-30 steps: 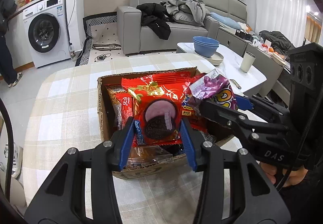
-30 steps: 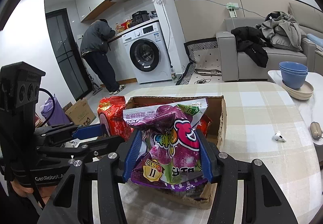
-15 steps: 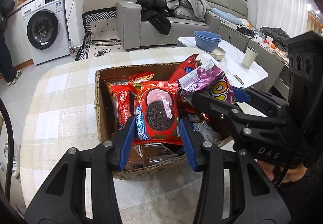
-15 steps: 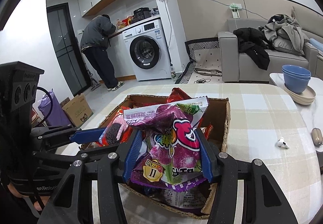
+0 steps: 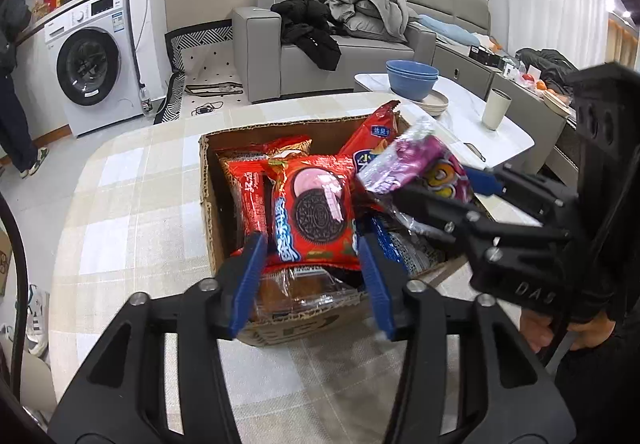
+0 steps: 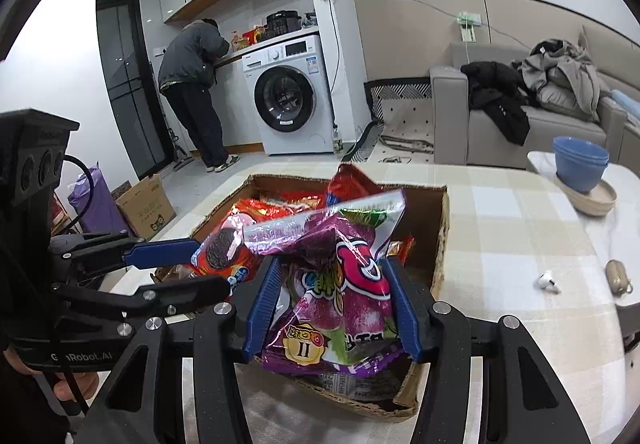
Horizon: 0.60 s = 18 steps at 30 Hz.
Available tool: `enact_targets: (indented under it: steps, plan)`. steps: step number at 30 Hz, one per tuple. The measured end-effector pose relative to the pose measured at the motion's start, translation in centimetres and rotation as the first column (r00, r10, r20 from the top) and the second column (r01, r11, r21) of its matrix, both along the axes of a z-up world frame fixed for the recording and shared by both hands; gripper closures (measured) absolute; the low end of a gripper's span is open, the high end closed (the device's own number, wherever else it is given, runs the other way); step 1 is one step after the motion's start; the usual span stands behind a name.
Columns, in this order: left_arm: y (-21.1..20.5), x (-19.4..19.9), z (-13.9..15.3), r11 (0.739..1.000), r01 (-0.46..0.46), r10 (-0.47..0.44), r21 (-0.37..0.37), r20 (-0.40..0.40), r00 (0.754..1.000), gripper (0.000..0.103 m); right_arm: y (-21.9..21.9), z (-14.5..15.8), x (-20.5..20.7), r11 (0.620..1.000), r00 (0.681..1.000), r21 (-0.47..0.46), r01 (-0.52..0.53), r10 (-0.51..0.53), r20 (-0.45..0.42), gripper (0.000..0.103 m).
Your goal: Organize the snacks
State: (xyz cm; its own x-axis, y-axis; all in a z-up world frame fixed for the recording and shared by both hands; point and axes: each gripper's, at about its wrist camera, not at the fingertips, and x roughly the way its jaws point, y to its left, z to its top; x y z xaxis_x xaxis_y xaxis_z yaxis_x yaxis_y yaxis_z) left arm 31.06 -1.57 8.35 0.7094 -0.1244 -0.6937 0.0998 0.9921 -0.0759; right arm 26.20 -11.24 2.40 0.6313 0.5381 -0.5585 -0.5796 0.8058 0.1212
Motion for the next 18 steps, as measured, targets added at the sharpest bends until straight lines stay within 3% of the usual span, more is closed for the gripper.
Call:
enact_targets:
  steps: [1, 4, 7, 11, 14, 18]
  plan:
    - [0.0, -0.1, 0.0, 1.000, 0.000, 0.000, 0.008, 0.002, 1.000, 0.038, -0.1, 0.2, -0.1, 1.000, 1.000, -0.002, 0.005, -0.005, 0.006, 0.047]
    - [0.1, -0.6, 0.2, 1.000, -0.004, 0.004, 0.006, 0.013, 1.000, 0.026, -0.4, 0.6, -0.5, 1.000, 1.000, 0.002, 0.011, -0.011, 0.010, 0.034]
    - [0.5, -1.3, 0.6, 1.000, -0.015, 0.016, -0.024, 0.027, 1.000, 0.024, -0.9, 0.9, -0.7, 1.000, 1.000, 0.000, 0.024, -0.024, 0.009, 0.029]
    - [0.8, -2.0, 0.9, 0.999, -0.040, 0.041, -0.026, 0.026, 0.999, 0.021, -1.8, 1.1, -0.9, 0.999, 0.999, 0.029, 0.031, -0.031, -0.008, 0.013]
    - [1.2, -2.7, 1.1, 0.998, -0.058, 0.059, -0.006, 0.046, 0.997, 0.001, -2.3, 1.2, -1.0, 0.999, 0.999, 0.035, 0.040, -0.039, -0.016, 0.003]
    - [1.4, -3.6, 1.7, 0.998, -0.062, 0.063, -0.015, 0.076, 0.995, 0.001, -3.2, 1.5, -1.6, 0.998, 0.999, 0.059, 0.038, -0.037, -0.010, 0.001]
